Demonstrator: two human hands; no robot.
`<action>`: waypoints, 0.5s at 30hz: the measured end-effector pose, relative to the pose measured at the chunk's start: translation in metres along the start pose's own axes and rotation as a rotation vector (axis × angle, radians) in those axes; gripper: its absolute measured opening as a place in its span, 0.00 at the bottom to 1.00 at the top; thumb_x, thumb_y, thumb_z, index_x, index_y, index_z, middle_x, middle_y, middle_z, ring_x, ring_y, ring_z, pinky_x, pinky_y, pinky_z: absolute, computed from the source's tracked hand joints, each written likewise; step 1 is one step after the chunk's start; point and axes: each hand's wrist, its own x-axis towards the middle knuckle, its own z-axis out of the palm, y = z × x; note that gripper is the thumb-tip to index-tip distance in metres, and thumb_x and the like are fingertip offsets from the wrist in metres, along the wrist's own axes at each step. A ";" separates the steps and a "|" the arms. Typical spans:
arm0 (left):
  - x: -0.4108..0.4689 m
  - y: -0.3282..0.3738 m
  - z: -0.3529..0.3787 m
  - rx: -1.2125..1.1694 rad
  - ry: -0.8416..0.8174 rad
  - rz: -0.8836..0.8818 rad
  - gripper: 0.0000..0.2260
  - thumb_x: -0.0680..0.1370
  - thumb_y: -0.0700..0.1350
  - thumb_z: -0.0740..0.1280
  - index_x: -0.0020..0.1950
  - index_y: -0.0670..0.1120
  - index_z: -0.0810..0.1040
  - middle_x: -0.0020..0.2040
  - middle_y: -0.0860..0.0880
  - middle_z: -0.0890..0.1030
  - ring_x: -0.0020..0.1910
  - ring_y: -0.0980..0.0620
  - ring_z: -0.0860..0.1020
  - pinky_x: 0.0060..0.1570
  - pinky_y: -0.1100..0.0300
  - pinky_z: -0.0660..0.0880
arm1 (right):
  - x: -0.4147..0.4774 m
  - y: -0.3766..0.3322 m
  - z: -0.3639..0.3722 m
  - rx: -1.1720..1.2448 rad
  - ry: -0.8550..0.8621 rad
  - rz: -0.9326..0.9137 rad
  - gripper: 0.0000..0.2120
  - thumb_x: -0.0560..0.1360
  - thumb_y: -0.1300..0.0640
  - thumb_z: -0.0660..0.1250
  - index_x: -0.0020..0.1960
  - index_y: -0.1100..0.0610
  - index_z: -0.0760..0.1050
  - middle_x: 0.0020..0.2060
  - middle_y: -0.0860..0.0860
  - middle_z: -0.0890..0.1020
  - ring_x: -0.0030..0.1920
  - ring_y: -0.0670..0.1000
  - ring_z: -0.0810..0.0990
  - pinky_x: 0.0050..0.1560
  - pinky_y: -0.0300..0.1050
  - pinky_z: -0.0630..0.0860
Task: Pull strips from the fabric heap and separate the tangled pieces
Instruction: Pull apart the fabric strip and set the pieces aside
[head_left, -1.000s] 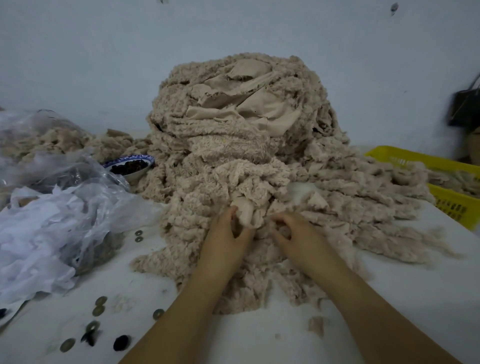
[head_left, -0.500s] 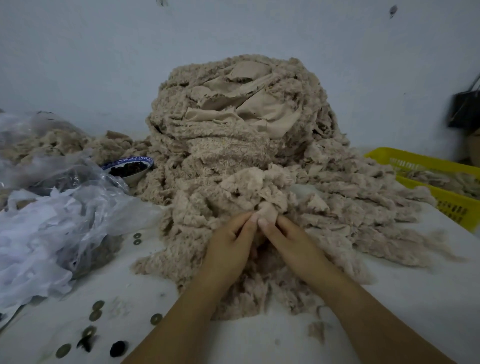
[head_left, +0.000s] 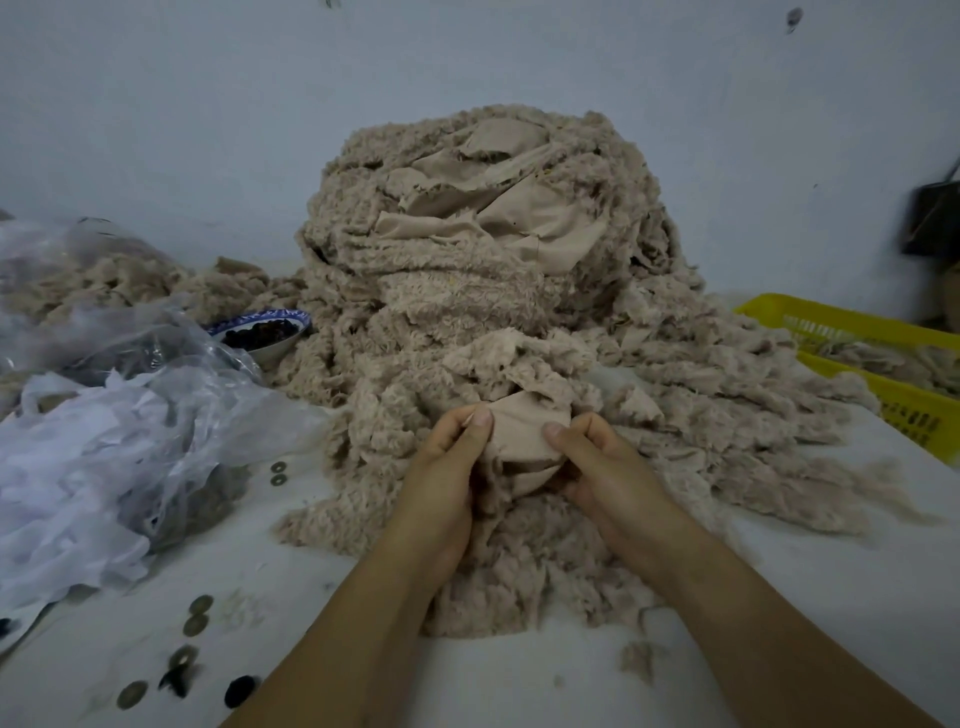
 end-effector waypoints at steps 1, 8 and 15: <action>0.000 -0.001 -0.001 0.039 -0.029 0.023 0.07 0.78 0.48 0.66 0.50 0.48 0.83 0.46 0.45 0.86 0.44 0.50 0.84 0.41 0.60 0.81 | -0.001 0.000 0.000 0.049 -0.018 0.026 0.11 0.76 0.53 0.68 0.41 0.56 0.70 0.42 0.56 0.82 0.43 0.51 0.83 0.46 0.48 0.81; -0.008 -0.007 0.004 0.546 -0.116 0.125 0.07 0.82 0.53 0.65 0.48 0.52 0.79 0.40 0.57 0.82 0.39 0.58 0.80 0.37 0.68 0.75 | -0.003 0.000 0.002 0.083 -0.009 0.070 0.13 0.79 0.50 0.66 0.56 0.58 0.80 0.50 0.56 0.86 0.53 0.53 0.85 0.51 0.46 0.80; -0.001 -0.007 0.006 0.600 -0.058 -0.044 0.29 0.66 0.75 0.67 0.54 0.55 0.79 0.48 0.58 0.84 0.45 0.67 0.81 0.42 0.71 0.76 | -0.008 0.002 0.006 -0.237 -0.148 -0.017 0.08 0.82 0.48 0.62 0.53 0.43 0.80 0.49 0.42 0.86 0.53 0.43 0.84 0.49 0.37 0.79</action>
